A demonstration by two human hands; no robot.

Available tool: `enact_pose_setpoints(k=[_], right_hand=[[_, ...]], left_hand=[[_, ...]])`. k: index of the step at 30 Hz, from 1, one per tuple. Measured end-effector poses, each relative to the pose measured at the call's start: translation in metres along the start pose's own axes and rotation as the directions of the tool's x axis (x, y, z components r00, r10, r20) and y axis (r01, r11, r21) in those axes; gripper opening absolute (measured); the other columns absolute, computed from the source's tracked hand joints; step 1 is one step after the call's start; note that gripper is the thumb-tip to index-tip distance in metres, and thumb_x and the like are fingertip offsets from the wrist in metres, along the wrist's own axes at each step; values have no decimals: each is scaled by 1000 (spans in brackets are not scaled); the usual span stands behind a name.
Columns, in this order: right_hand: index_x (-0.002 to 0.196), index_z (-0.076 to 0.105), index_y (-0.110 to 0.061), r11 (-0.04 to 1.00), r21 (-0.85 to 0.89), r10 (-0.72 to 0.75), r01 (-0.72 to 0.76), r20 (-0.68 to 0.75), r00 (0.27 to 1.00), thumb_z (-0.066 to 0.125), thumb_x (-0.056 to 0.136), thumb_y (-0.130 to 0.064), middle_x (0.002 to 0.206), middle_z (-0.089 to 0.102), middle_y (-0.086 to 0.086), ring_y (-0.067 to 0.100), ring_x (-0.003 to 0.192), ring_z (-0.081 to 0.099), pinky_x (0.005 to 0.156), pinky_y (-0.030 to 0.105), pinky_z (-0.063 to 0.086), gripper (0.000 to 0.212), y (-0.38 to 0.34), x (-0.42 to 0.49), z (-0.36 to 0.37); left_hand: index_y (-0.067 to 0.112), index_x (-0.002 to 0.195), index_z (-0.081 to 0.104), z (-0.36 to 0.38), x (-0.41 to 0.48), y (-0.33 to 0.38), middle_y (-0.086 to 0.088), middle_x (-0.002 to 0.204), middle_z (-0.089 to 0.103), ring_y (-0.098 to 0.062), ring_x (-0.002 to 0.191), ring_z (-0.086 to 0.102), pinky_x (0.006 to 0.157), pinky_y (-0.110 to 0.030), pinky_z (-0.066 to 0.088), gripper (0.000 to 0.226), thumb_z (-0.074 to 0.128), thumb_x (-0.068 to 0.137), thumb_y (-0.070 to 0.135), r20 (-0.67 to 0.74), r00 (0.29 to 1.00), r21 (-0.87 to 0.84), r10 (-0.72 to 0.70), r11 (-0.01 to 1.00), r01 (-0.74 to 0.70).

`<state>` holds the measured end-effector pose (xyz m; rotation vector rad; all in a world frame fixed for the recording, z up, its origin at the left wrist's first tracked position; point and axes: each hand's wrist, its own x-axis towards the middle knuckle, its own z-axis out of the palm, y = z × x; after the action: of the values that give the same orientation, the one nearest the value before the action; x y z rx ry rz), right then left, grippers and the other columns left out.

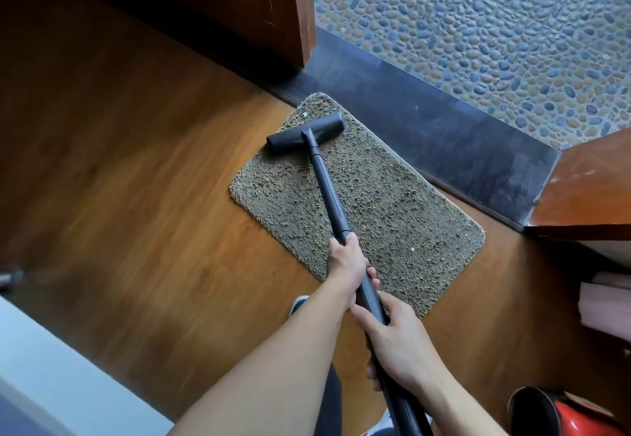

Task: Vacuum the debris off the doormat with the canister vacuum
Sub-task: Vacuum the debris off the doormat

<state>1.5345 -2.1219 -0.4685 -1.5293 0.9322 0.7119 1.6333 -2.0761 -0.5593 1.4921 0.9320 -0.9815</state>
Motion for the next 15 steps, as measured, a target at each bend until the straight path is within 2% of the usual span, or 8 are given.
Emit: enact_pose_setpoints(k=[4,9,11,13,15], right_hand=[[90,54,-14,1000,19,2,-3,4,1000,65,97,-38,46,56,1,31,40,61,41,36,51,27,-23,15,5],[92,56,-17,1000,-5,-15,15,0,1000,64,97,-38,47,58,3,34,42,63,41,37,52,23,-44,35,7],[90,59,-25,998,-60,-24,23,-17,1000,64,92,-46,52,61,2,37,51,68,49,45,58,22,-51,44,7],[88,59,-37,992,-123,-33,32,-14,999,60,78,-62,60,61,1,40,67,71,66,56,61,27,-57,51,6],[89,58,-39,993,-115,-41,41,2,999,58,74,-66,60,59,0,41,69,71,69,57,61,30,-58,55,5]], left_hand=[[12,116,41,-3,15,25,-10,73,47,-17,41,45,38,-23,44,24,36,106,34,-10,1000,29,13,999,-13],[15,115,40,-4,31,51,-12,79,48,-17,41,46,39,-24,45,23,35,105,35,-8,1000,50,12,999,-12],[13,114,40,-4,35,61,-11,76,48,-17,42,46,39,-24,44,23,35,106,33,-7,1000,44,31,999,-30],[13,113,40,-5,41,70,-11,75,48,-18,44,46,39,-24,44,22,35,106,34,-13,999,39,36,999,-35],[13,113,38,-5,44,75,-11,76,47,-19,44,46,41,-26,45,23,35,106,35,-9,1000,35,23,999,-23]])
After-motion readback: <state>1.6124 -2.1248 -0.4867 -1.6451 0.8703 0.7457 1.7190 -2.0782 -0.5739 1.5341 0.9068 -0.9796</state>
